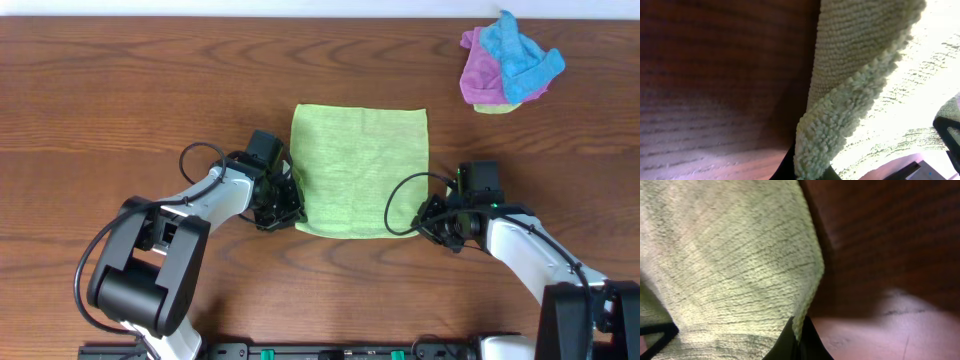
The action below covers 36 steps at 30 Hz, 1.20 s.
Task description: Fold the cloth
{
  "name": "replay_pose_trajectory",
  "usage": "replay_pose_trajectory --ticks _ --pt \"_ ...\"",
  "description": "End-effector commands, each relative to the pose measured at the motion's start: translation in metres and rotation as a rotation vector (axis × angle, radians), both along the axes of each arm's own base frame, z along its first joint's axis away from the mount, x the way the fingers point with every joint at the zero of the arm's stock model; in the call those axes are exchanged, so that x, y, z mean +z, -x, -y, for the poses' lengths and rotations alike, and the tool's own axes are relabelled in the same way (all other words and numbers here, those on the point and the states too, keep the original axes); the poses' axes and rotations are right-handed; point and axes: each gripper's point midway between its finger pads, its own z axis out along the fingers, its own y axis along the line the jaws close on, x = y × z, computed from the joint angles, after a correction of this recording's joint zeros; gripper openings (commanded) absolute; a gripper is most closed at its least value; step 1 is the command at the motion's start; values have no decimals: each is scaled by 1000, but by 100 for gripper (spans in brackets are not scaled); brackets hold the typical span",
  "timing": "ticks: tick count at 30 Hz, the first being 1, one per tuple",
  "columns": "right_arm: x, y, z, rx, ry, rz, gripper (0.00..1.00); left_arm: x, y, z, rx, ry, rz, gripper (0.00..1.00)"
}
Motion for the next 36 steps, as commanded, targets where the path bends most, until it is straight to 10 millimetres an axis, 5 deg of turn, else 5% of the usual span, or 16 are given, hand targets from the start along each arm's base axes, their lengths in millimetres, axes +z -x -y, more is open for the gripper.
replay_pose_trajectory --ticks 1,17,27,36 --pt "0 4 -2 31 21 5 1 -34 22 -34 -7 -185 -66 6" --pt "-4 32 -13 107 36 -82 1 -44 76 -67 18 -254 -205 6" --pt "21 24 -23 123 39 26 1 -6 57 -54 35 -161 -69 6" --pt "46 -11 -26 86 28 189 1 10 26 -43 104 -115 27 6"
